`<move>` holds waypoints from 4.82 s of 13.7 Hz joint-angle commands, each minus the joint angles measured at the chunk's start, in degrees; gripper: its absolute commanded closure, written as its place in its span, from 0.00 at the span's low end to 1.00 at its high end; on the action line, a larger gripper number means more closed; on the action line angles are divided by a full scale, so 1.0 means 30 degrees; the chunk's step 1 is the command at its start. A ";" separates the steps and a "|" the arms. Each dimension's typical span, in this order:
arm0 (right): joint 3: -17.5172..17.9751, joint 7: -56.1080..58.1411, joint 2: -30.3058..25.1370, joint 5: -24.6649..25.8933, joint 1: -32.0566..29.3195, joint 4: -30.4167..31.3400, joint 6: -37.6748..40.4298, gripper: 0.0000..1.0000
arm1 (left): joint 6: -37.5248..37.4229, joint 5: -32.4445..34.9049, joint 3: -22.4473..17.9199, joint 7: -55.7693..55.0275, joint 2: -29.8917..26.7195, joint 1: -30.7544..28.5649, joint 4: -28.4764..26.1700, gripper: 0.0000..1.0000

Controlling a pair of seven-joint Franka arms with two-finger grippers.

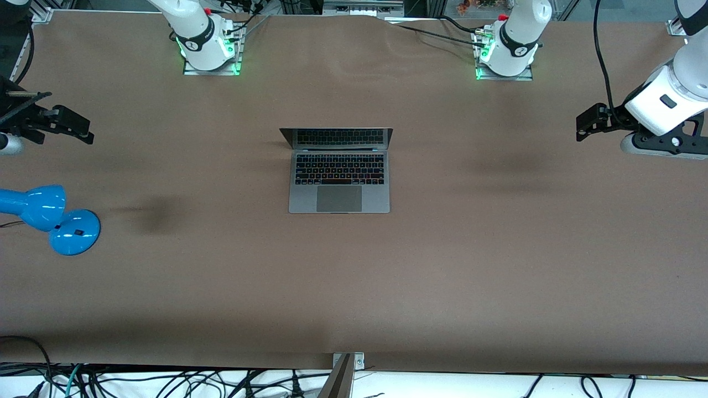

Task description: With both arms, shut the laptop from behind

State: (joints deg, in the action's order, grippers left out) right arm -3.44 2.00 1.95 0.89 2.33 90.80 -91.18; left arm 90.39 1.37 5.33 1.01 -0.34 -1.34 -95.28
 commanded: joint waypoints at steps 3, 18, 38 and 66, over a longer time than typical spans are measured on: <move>0.0149 0.0036 -0.0153 0.0173 -0.0131 0.0113 0.0189 0.00 | -0.0454 0.0130 0.0039 -0.0131 0.0259 -0.0079 0.0645 0.00; 0.0149 0.0036 -0.0153 0.0173 -0.0131 0.0113 0.0219 0.00 | -0.0424 0.0423 -0.0079 -0.0101 0.0551 -0.0109 0.0646 0.00; 0.0208 0.0007 -0.0124 0.0027 -0.0102 0.0143 0.0684 0.00 | -0.1625 -0.2651 0.0009 -0.0714 0.0554 -0.0988 0.0118 0.00; 0.6502 -1.0680 -0.0886 -0.3312 0.5465 0.8462 -0.2386 0.00 | 0.3114 -0.6110 1.1494 -1.6712 0.6059 0.1909 -0.0905 0.72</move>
State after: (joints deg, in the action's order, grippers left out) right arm 13.97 -26.74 1.04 -7.45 19.21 113.28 -95.40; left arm 96.51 -16.09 39.75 -48.23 16.82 2.54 -96.89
